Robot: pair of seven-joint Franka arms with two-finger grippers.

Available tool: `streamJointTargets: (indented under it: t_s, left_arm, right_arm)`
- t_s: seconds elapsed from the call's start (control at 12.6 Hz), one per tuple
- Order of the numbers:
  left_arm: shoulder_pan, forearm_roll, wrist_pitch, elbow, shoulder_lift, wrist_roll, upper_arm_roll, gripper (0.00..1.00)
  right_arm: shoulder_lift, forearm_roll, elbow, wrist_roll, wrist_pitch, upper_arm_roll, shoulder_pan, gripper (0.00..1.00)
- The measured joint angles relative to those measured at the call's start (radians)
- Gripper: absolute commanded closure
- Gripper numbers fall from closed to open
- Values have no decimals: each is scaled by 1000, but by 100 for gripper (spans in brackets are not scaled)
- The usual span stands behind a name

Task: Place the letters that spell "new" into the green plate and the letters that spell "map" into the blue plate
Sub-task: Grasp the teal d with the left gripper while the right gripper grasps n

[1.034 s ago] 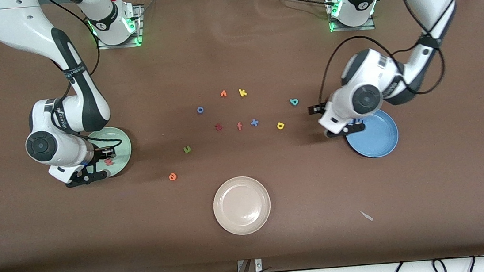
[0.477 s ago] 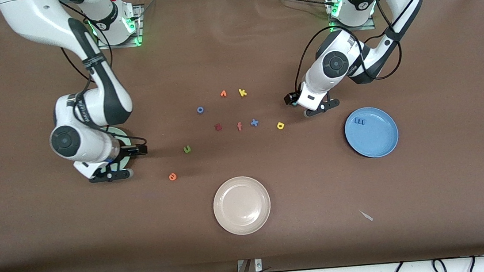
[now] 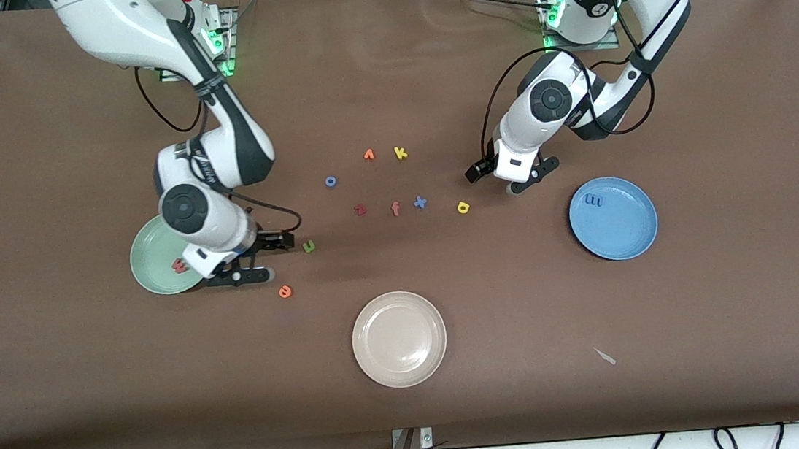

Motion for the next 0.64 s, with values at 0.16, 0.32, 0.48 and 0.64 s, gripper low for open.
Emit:
streamJointTargets:
  t_s: [0.16, 0.32, 0.48, 0.64]
  left_arm:
    - [0, 66, 3, 0, 27, -78, 2, 9]
    - [-6, 105, 5, -1, 52, -143, 2, 15]
    - [-17, 109, 6, -1, 64, -172, 2, 24]
    - [-23, 109, 7, -1, 71, -185, 2, 24]
  right_arm:
    - [29, 0, -1, 15, 50, 1, 28, 0]
    - [50, 0, -1, 15, 87, 5, 47, 1]
    - [64, 0, -1, 15, 112, 6, 67, 2]
    - [77, 0, -1, 14, 128, 6, 79, 7]
